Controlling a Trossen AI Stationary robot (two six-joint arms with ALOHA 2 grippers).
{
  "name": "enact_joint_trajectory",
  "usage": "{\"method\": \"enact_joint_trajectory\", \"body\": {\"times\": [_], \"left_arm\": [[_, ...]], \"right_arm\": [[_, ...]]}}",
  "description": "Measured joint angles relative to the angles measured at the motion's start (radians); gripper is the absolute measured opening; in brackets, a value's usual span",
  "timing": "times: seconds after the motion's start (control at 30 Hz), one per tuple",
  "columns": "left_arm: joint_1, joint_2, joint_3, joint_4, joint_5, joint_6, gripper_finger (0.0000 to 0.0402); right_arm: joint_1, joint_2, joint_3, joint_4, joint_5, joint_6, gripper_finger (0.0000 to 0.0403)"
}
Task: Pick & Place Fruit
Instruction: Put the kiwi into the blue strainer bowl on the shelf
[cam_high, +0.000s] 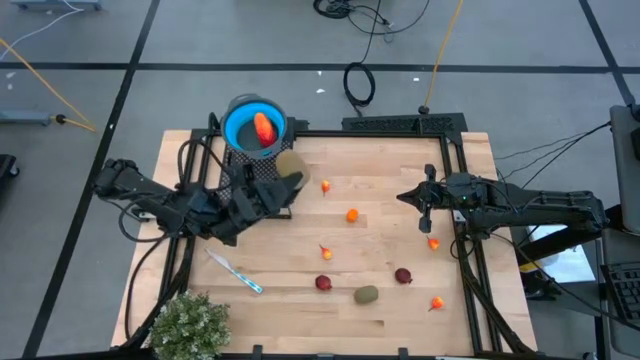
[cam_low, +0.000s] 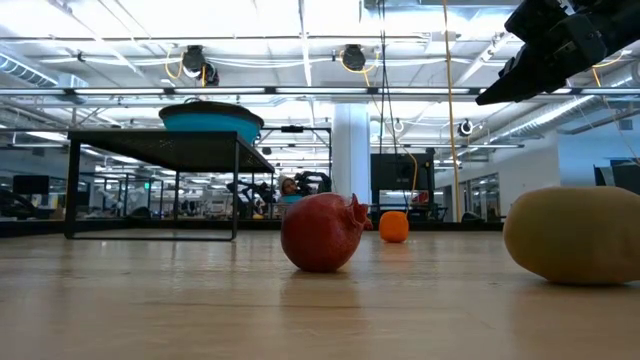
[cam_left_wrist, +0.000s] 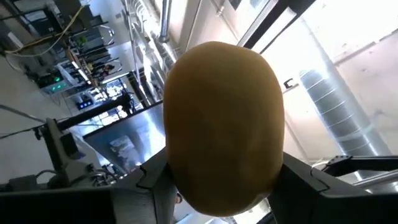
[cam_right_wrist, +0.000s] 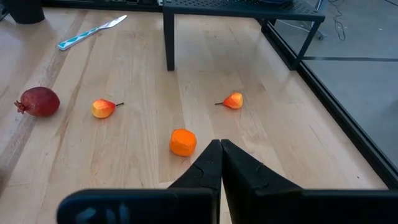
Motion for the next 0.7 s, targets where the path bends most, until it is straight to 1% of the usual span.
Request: {"method": "enact_joint_trajectory", "body": {"times": [0.1,0.17,0.23,0.4,0.5,0.6,0.7], "left_arm": [[0.0,-0.001,0.0,-0.113,0.028,0.086,0.0183],[-0.001,-0.001,0.0,-0.238,0.053,0.137,0.0183],[-0.001,0.0,0.0,-0.375,0.07,0.132,0.0183],[0.002,0.0,0.0,-0.766,0.072,-0.025,0.0184],[0.01,0.0,0.0,-0.984,0.076,-0.155,0.0184],[0.03,0.0,0.0,-1.171,0.117,-0.276,0.0184],[0.064,0.0,0.0,-1.315,0.185,-0.353,0.0184]], "right_arm": [[0.0,0.0,0.0,0.0,0.0,0.0,0.0001],[0.0,0.0,0.0,0.0,0.0,0.0,0.0001],[0.0,0.0,0.0,0.0,0.0,0.0,0.0001],[0.0,0.0,0.0,0.0,0.0,0.0,0.0001],[0.0,0.0,0.0,0.0,0.0,0.0,0.0001],[0.0,0.0,0.0,0.0,0.0,0.0,0.0002],[0.0,0.0,0.0,0.0,0.0,0.0,0.0001]]}}
